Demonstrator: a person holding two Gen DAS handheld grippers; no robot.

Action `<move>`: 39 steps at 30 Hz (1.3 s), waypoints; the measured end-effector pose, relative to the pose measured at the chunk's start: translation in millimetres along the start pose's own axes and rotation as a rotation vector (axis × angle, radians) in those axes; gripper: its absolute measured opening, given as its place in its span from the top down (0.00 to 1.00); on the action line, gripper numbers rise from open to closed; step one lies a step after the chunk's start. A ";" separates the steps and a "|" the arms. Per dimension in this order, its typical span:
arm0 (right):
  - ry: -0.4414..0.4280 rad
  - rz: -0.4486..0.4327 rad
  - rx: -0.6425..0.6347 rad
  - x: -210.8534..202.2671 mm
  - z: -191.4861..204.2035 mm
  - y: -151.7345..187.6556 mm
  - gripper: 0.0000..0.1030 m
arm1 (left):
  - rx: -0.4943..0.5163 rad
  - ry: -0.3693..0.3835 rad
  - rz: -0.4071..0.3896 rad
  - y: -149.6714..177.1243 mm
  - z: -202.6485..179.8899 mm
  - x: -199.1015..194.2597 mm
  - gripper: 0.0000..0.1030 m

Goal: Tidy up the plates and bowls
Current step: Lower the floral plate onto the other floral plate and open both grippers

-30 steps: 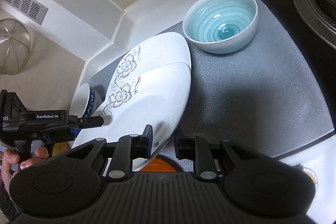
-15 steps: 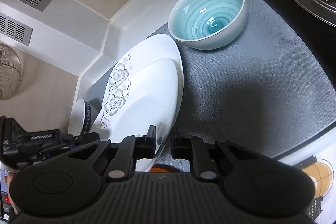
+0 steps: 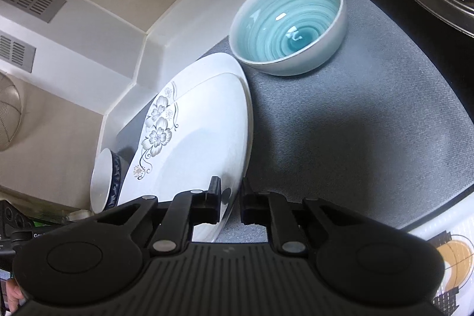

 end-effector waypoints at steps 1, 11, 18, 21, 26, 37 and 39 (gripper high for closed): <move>-0.002 -0.003 0.005 -0.6 -0.1 -0.5 0.86 | -0.006 0.001 0.000 -0.2 0.1 0.5 0.86; 0.038 0.005 -0.063 -21.1 14.7 16.0 0.66 | -0.056 0.019 0.004 -2.3 4.5 2.9 0.88; 0.115 0.012 -0.153 -16.2 20.4 19.6 0.85 | -0.058 -0.012 0.012 -6.9 0.5 11.2 0.88; 0.122 0.004 -0.155 -10.5 15.9 16.1 0.86 | -0.070 -0.010 0.021 -10.5 2.3 17.3 0.87; 0.145 0.001 -0.190 -0.9 18.0 8.2 0.86 | -0.079 -0.017 0.026 -13.0 3.6 20.5 0.87; 0.157 -0.012 -0.202 6.5 15.3 2.7 0.86 | -0.109 -0.015 0.029 -18.5 9.6 29.1 0.83; 0.149 -0.004 -0.195 3.9 16.2 4.7 0.86 | -0.107 -0.026 0.008 -16.7 12.1 24.2 0.83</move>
Point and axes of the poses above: each gripper's, at about its wrist camera, not at the fingertips, and x roughly the way its jaws point, z to its left, y to its underside, the point moved 5 cm from there along x, roughly the way its jaws point, and after that the axes turned 13 degrees about -y, right-handed, at the moved point
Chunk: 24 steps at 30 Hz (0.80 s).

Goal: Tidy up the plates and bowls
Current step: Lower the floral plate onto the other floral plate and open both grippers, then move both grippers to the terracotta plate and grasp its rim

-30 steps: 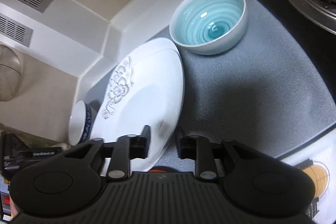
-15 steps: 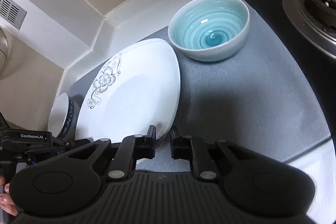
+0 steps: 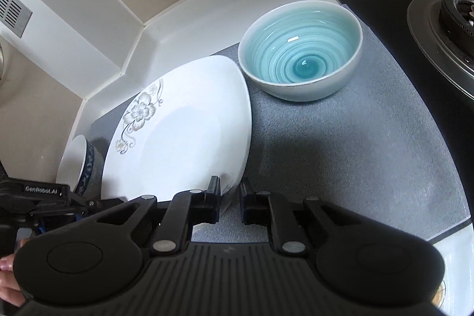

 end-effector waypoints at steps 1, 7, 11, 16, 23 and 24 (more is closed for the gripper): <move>-0.003 -0.004 -0.002 -3.3 0.5 0.8 0.85 | 0.012 -0.006 -0.017 1.6 0.6 -4.0 0.83; -0.019 -0.027 0.002 -19.9 -1.7 -0.5 0.84 | 0.078 -0.007 -0.070 4.6 4.7 -11.1 0.83; -0.019 -0.022 0.001 -18.3 -5.0 -1.0 0.84 | 0.109 -0.062 -0.095 -1.4 -3.4 -8.2 0.84; -0.024 -0.032 0.013 -19.5 -8.0 -1.7 0.84 | 0.099 -0.062 -0.087 5.9 -0.8 -13.9 0.84; -0.007 0.130 -0.122 -35.4 2.5 49.7 0.50 | 0.223 -0.098 -0.147 54.5 -21.4 -37.0 0.57; -0.013 0.157 -0.145 -36.6 4.9 59.1 0.42 | 0.242 -0.114 -0.158 61.8 -24.5 -38.8 0.54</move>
Point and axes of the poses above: each gripper's, at about its wrist camera, not at the fingertips, and x roughly the way its jaws point, z to its left, y to its underside, the point moved 5 cm from there along x, roughly the way its jaws point, and after that the axes turned 13 degrees about -y, right-handed, at the moved point
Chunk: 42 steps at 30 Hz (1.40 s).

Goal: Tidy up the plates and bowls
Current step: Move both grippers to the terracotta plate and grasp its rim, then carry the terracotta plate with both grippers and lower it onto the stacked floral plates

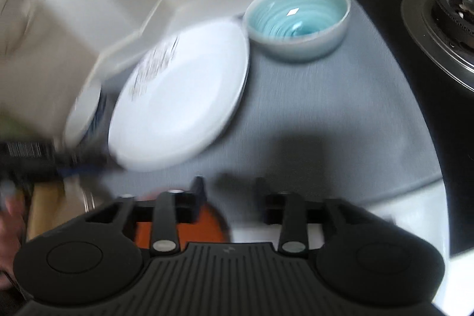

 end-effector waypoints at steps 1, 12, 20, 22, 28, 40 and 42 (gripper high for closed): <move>-0.007 0.024 -0.021 0.2 3.6 8.9 0.39 | 0.029 -0.018 -0.009 5.7 -5.6 -2.5 0.54; 0.154 0.020 -0.118 -22.0 -8.8 37.4 0.95 | 0.194 -0.009 0.051 55.6 -50.2 -0.3 0.53; 0.115 -0.022 0.018 -51.4 -46.0 41.8 0.91 | 0.285 -0.099 0.148 88.4 -82.9 35.9 0.49; 0.099 -0.020 0.018 -52.2 -48.6 44.3 0.85 | 0.284 -0.102 0.126 89.2 -87.9 41.0 0.52; 0.041 0.019 -0.062 -45.1 -47.1 47.1 0.67 | 0.298 -0.170 0.140 87.6 -108.5 50.3 0.91; -0.093 0.000 -0.170 -87.9 -57.8 0.5 0.86 | 0.215 -0.359 0.022 62.2 -171.5 -11.8 0.91; -0.133 -0.031 -0.156 -97.2 -61.7 -10.5 0.86 | 0.203 -0.363 -0.020 54.7 -184.3 -24.0 0.91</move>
Point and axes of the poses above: each gripper's, at about its wrist camera, not at the fingertips, and x roughly the way its jaws point, z to its left, y to its underside, the point moved 5 cm from there along x, roughly the way its jaws point, and after that the axes turned 13 degrees about -y, right-handed, at the moved point
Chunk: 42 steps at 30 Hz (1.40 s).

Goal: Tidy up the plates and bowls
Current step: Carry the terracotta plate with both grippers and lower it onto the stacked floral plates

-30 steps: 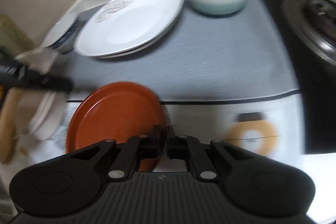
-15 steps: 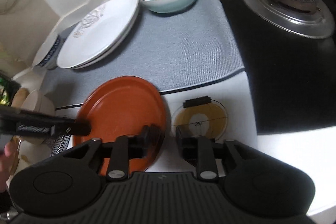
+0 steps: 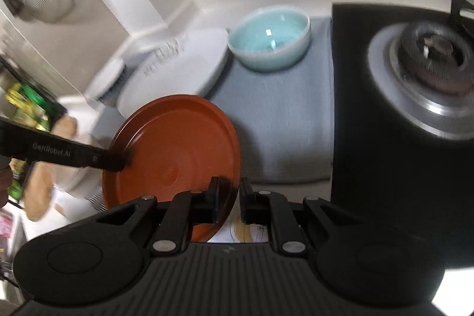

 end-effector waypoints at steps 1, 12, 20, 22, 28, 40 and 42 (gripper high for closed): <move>-0.013 -0.018 0.012 -3.5 -2.2 -5.7 0.86 | -0.004 -0.010 -0.022 -5.4 4.0 -8.7 0.90; -0.064 -0.054 -0.043 8.7 26.6 -48.3 0.86 | -0.085 -0.079 -0.051 -18.9 33.1 -14.8 0.88; -0.052 -0.081 -0.117 20.8 73.8 -74.0 0.90 | -0.209 0.005 -0.038 -33.1 85.3 -3.1 0.88; -0.039 -0.119 -0.112 21.4 86.7 -79.8 0.90 | -0.209 0.020 -0.061 -40.6 94.1 -2.7 0.88; 0.038 -0.158 -0.076 25.2 107.8 -89.6 0.90 | -0.158 0.117 -0.108 -64.6 115.3 -1.2 0.88; 0.214 -0.153 -0.040 85.4 110.5 -101.9 0.90 | -0.123 0.247 -0.084 -96.3 139.8 67.2 0.88; 0.229 -0.154 -0.016 96.8 106.9 -103.5 0.90 | -0.129 0.253 -0.062 -103.7 143.0 78.6 0.88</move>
Point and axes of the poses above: each gripper's, at about its wrist camera, not at the fingertips, and x roughly the way its jaws point, z to its left, y to its underside, the point moved 5 cm from there along x, roughly the way its jaws point, and after that the axes turned 13 degrees about -y, right-handed, at the moved point
